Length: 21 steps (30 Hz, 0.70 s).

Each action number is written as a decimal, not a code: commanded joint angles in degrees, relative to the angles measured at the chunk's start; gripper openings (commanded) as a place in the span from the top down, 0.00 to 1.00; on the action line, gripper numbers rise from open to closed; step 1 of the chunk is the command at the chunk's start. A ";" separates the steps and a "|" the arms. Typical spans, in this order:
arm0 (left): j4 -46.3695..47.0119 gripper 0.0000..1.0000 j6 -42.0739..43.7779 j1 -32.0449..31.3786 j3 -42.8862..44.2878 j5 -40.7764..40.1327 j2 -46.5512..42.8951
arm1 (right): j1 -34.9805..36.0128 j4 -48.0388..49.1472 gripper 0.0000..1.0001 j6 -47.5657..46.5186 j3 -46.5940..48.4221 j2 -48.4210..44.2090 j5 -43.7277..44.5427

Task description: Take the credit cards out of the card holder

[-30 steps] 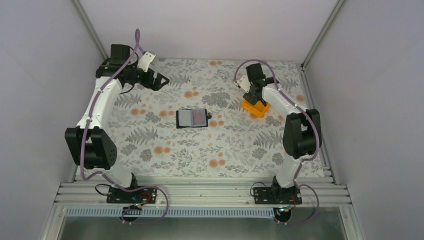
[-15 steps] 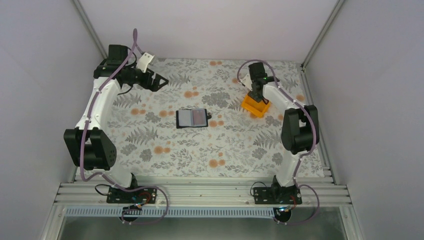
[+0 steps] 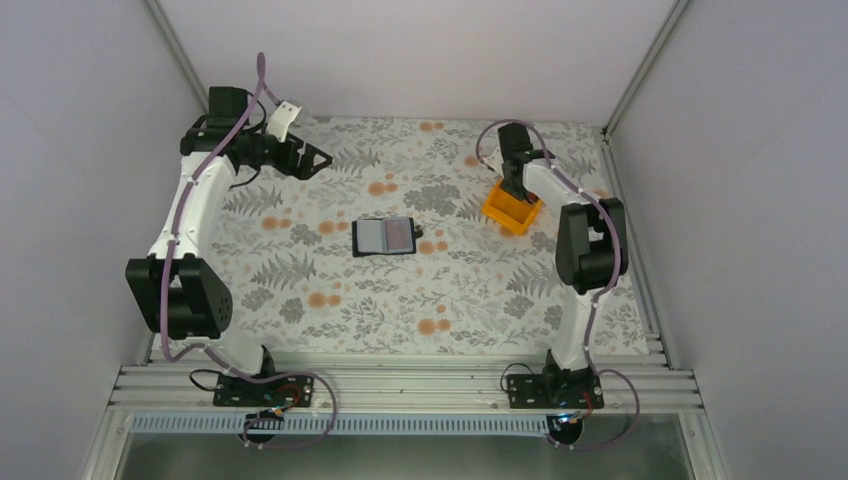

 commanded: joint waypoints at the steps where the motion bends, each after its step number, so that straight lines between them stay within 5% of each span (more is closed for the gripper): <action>1: -0.82 0.00 0.49 0.54 2.10 1.34 1.12 | -0.54 2.85 0.96 -1.36 2.45 3.00 4.47; 17: -1.06 0.00 0.92 0.80 2.35 1.25 0.88 | -1.66 6.87 0.96 -2.83 2.36 7.64 11.03; 21: -1.08 0.00 1.02 0.96 2.35 1.49 1.00 | -1.68 6.12 0.79 -2.22 2.54 7.54 8.07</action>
